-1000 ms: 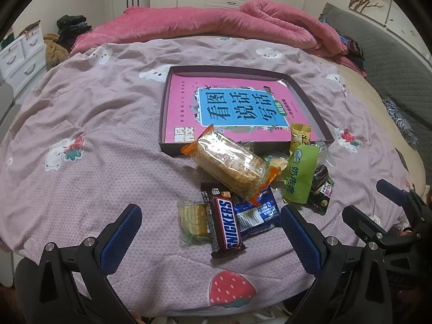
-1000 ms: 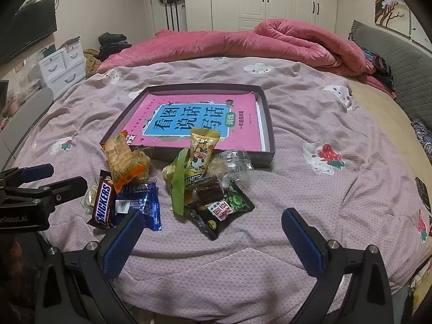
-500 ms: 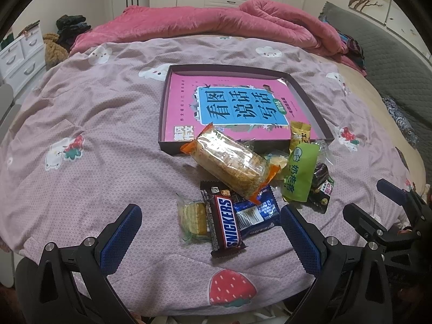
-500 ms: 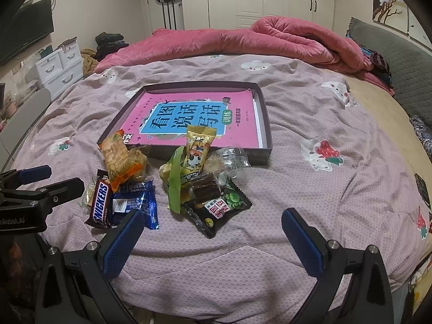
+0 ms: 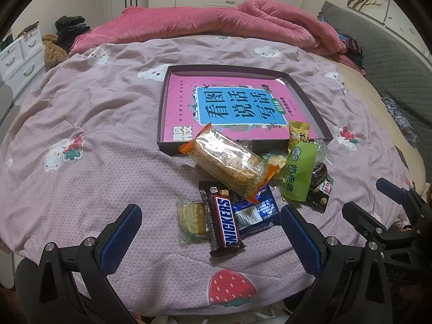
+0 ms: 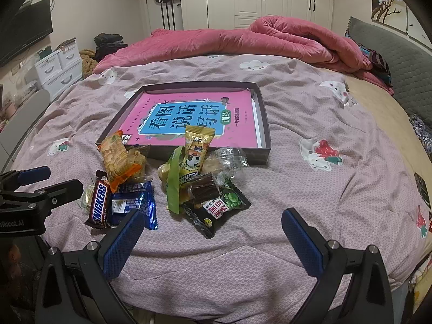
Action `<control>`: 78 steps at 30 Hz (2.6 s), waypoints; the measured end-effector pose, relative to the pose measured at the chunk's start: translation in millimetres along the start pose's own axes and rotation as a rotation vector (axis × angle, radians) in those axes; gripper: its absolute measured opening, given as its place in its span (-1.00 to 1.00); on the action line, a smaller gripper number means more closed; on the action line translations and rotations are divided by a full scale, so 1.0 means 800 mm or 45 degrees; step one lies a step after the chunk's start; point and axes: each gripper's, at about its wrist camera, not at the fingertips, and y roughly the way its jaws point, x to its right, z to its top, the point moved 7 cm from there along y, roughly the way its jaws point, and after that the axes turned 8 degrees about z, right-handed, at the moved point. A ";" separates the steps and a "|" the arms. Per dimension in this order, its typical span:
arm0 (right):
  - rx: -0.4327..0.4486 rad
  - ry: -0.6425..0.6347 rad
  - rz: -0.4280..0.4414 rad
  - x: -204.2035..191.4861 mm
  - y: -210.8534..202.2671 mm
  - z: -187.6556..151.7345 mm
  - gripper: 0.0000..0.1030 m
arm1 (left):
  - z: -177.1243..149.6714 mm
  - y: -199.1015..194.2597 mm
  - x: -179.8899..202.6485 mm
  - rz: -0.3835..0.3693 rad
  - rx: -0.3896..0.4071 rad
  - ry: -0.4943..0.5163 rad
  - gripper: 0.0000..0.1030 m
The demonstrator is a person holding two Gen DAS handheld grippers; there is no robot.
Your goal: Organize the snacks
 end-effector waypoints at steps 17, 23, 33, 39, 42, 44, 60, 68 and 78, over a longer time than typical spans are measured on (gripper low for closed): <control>-0.004 0.022 -0.003 0.005 0.002 0.000 0.99 | -0.001 0.000 0.003 -0.002 -0.004 0.002 0.98; -0.001 0.022 -0.004 0.006 0.002 0.001 0.99 | -0.001 0.001 0.003 -0.003 -0.004 0.002 0.98; 0.005 0.012 0.001 0.005 0.006 0.006 0.99 | 0.000 0.011 -0.011 -0.028 -0.035 -0.060 0.98; 0.001 -0.020 0.018 -0.002 0.011 0.009 0.99 | 0.004 0.017 -0.018 -0.056 -0.065 -0.106 0.98; 0.001 -0.031 0.023 -0.005 0.014 0.009 0.99 | 0.005 0.022 -0.022 -0.070 -0.086 -0.134 0.98; 0.000 -0.037 0.023 -0.005 0.017 0.010 0.99 | 0.006 0.025 -0.024 -0.077 -0.096 -0.145 0.98; -0.031 -0.211 -0.061 -0.005 0.064 0.016 0.47 | 0.023 0.060 -0.011 -0.141 -0.188 -0.191 0.98; -0.034 -0.221 -0.023 -0.007 0.077 0.016 0.20 | 0.039 0.080 -0.001 -0.184 -0.229 -0.257 0.98; -0.021 -0.218 0.044 -0.007 0.085 0.018 -0.14 | 0.056 0.103 0.015 -0.123 -0.265 -0.278 0.98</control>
